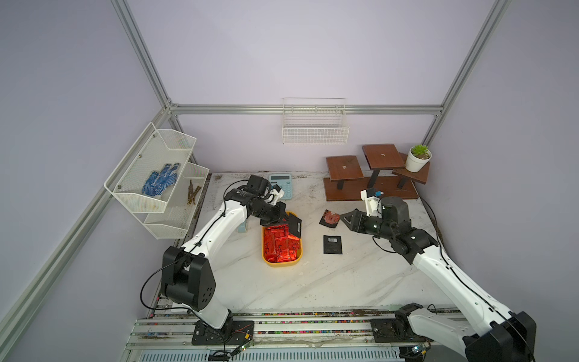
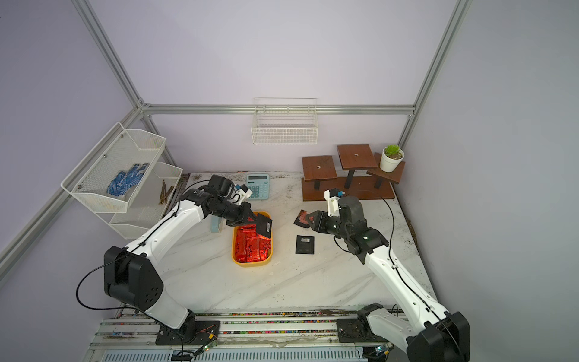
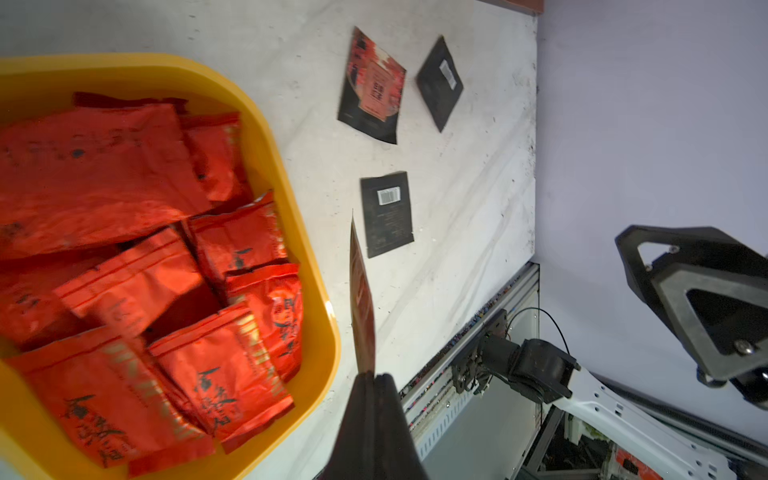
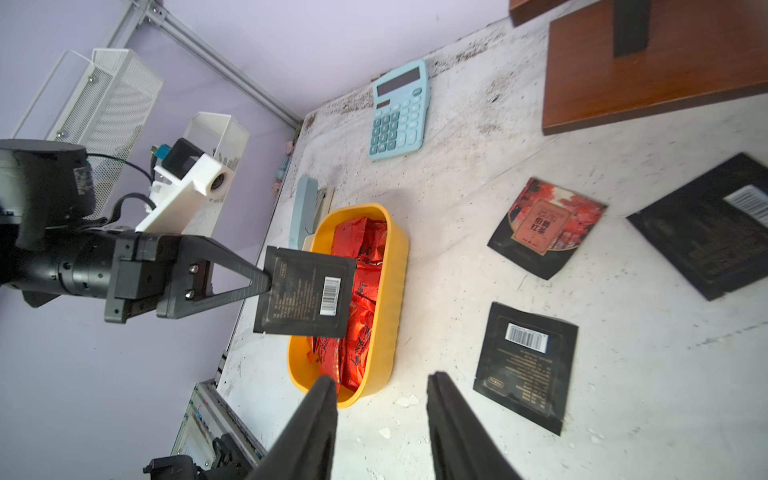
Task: Take the tea bags out of the storage box
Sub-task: Place the tea bag at the center of the board.
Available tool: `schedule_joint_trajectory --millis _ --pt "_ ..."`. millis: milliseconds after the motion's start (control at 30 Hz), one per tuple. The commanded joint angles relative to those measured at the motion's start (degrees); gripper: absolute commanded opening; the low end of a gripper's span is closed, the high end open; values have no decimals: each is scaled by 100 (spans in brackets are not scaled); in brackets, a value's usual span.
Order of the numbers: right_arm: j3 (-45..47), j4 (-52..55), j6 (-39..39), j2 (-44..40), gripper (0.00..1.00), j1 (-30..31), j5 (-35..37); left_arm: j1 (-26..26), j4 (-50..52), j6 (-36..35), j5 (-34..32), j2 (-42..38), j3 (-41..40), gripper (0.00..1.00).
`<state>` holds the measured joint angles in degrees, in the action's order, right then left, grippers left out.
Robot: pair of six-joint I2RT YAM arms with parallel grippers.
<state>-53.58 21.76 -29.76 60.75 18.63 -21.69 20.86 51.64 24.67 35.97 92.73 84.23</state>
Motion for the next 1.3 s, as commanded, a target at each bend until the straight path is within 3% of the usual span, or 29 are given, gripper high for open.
schedule_joint_trajectory --millis 0,467,667,967,1033,1133,1200,1267 --pt "-230 571 250 -402 42 -243 52 472 4 57 325 326 506 0" --pt "-425 1549 113 -1689 42 -628 16 1879 -442 -34 929 3025 2583 0" --pt "-417 1797 119 -1930 43 -635 88 2181 -691 160 1101 4171 3503 0" --pt "-232 1801 76 -2007 43 -640 53 2221 -1209 522 844 4906 3915 0" --pt "-181 1774 67 -1999 43 -634 45 2165 -1212 552 673 4973 3991 8" --pt "-110 1744 67 -1995 43 -634 35 2071 -1211 646 417 5027 4057 39" --pt "-61 1723 67 -1997 43 -640 52 2015 -1223 705 330 5006 4095 48" --pt "-23 1701 79 -1970 43 -641 83 2000 -1227 700 251 4901 4127 50"
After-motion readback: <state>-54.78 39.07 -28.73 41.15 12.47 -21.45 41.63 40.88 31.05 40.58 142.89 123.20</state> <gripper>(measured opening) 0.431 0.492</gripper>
